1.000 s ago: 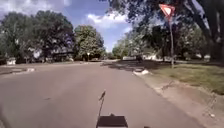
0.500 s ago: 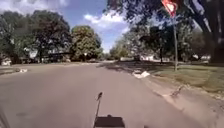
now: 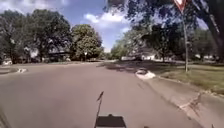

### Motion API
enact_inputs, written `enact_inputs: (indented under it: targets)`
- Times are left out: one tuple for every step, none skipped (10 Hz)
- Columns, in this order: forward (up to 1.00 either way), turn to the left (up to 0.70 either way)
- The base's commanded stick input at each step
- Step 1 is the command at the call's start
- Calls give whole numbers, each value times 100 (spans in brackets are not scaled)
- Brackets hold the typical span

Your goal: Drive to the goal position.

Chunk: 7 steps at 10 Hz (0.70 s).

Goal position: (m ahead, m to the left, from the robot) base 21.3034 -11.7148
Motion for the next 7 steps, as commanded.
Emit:
enact_inputs:
  targets:
    - [100,-10]
    - [100,-1]
    - [100,0]
    - [100,0]
    - [100,0]
    - [100,-30]
    - [100,-12]
